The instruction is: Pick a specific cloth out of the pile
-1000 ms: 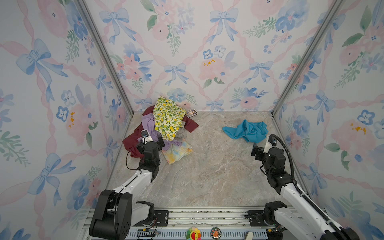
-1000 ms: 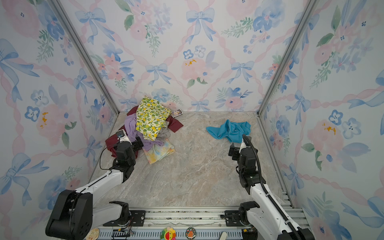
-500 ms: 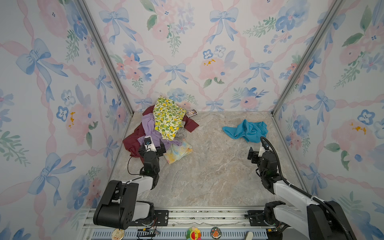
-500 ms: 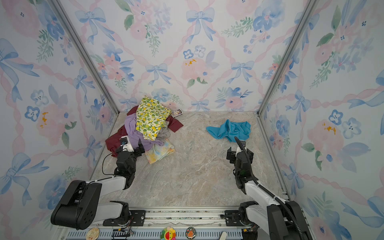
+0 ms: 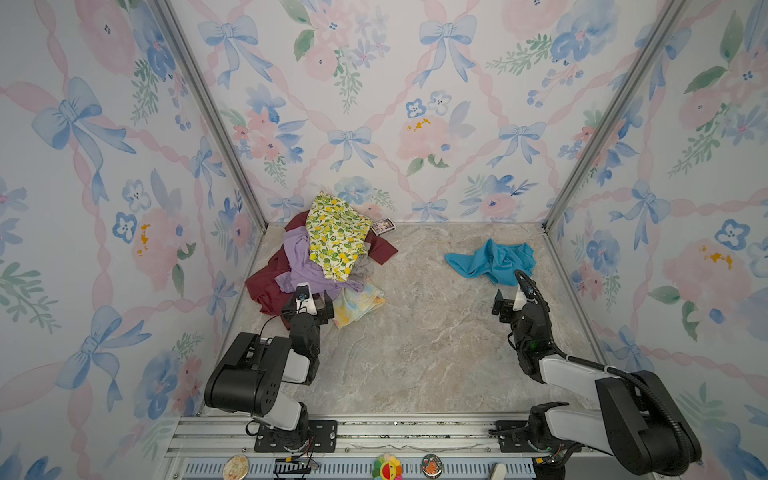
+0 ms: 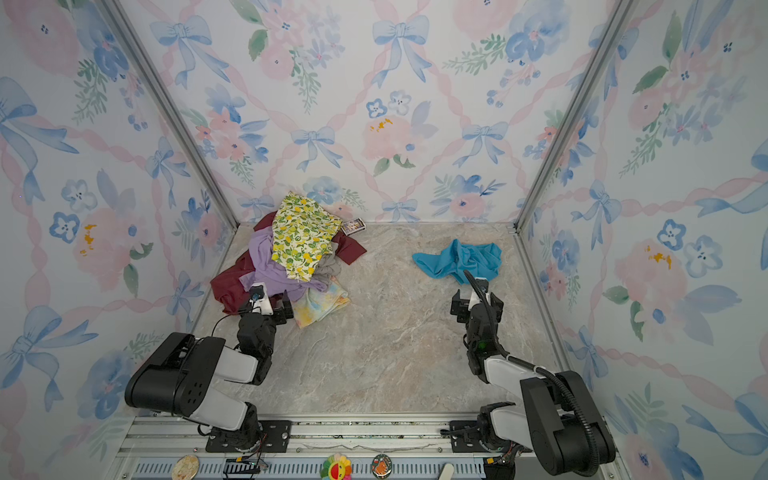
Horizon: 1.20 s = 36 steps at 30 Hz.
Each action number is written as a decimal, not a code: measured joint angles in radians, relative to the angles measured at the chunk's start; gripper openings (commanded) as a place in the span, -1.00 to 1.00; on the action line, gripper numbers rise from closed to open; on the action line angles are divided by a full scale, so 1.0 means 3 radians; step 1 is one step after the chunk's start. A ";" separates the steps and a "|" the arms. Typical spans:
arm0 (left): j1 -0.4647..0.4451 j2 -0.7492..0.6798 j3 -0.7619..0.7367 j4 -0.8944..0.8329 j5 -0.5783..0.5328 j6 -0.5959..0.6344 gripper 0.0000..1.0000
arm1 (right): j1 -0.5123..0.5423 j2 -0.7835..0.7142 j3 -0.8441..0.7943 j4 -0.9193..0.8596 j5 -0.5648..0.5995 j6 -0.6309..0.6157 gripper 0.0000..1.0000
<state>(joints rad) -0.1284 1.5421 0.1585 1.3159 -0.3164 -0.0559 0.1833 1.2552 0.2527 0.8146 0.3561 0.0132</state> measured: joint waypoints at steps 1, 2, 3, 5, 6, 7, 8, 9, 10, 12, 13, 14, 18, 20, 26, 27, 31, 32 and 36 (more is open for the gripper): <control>0.0020 0.0006 0.0000 0.0006 0.0032 -0.0001 0.96 | -0.0018 0.0011 0.0000 0.0000 -0.0023 0.0001 0.94; 0.0034 0.0006 0.0000 0.0027 0.0061 -0.0004 0.96 | -0.0029 0.0013 0.0000 0.0003 -0.0038 0.0003 0.94; 0.0043 0.0008 0.0004 0.0057 0.0090 -0.0013 0.96 | -0.0052 0.0013 0.0000 0.0006 -0.0052 0.0004 0.94; 0.0057 0.0006 0.0017 0.0081 0.0126 -0.0015 0.96 | -0.0092 0.0013 0.0000 0.0015 -0.0078 0.0006 0.94; 0.0058 0.0008 0.0028 0.0081 0.0141 -0.0017 0.96 | -0.0108 0.0013 0.0000 0.0019 -0.0090 0.0008 0.94; 0.0060 0.0008 0.0034 0.0084 0.0153 -0.0022 0.96 | -0.0111 0.0013 0.0000 0.0019 -0.0097 0.0009 0.95; 0.0060 0.0008 0.0041 0.0088 0.0163 -0.0023 0.96 | -0.0111 0.0014 0.0000 0.0018 -0.0107 0.0010 0.95; 0.0060 0.0008 0.0046 0.0090 0.0165 -0.0024 0.96 | -0.0111 0.0020 0.0003 0.0019 -0.0126 0.0009 0.95; 0.0060 0.0008 0.0046 0.0094 0.0175 -0.0024 0.96 | -0.0111 0.0036 0.0008 0.0019 -0.0140 0.0003 0.95; 0.0060 0.0008 0.0046 0.0098 0.0179 -0.0024 0.96 | -0.0111 0.0078 0.0018 0.0031 -0.0153 -0.0004 0.95; 0.0060 0.0009 0.0046 0.0099 0.0182 -0.0024 0.96 | -0.0111 0.0114 0.0024 0.0050 -0.0164 -0.0024 0.95; 0.0060 0.0010 0.0046 0.0098 0.0187 -0.0024 0.96 | -0.0113 0.0140 0.0025 0.0072 -0.0167 -0.0033 0.94; 0.0060 0.0013 0.0046 0.0099 0.0187 -0.0024 0.96 | -0.0237 0.0689 -0.0015 0.0773 -0.0238 -0.0050 0.94; 0.0060 0.0014 0.0047 0.0098 0.0188 -0.0024 0.96 | -0.0266 0.1027 -0.0071 0.1043 -0.0254 -0.0052 0.94; 0.0060 0.0014 0.0048 0.0098 0.0188 -0.0024 0.96 | -0.0390 0.1041 0.0346 0.0511 -0.0453 -0.0043 0.94; 0.0060 0.0015 0.0048 0.0098 0.0188 -0.0024 0.96 | -0.0407 0.1031 0.0421 0.0506 -0.0491 -0.0045 0.94; 0.0060 0.0015 0.0048 0.0098 0.0188 -0.0024 0.96 | -0.0402 0.0998 0.0465 0.0450 -0.0544 -0.0048 0.94; 0.0060 0.0015 0.0048 0.0098 0.0188 -0.0024 0.96 | -0.0381 0.0998 0.0464 0.0422 -0.0540 -0.0050 0.94; 0.0060 0.0017 0.0048 0.0098 0.0187 -0.0024 0.96 | -0.0369 0.0998 0.0463 0.0387 -0.0558 -0.0050 0.94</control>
<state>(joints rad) -0.1104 1.5471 0.1730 1.3453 -0.2604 -0.0631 0.0727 1.5547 0.3916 0.9306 0.1886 -0.0017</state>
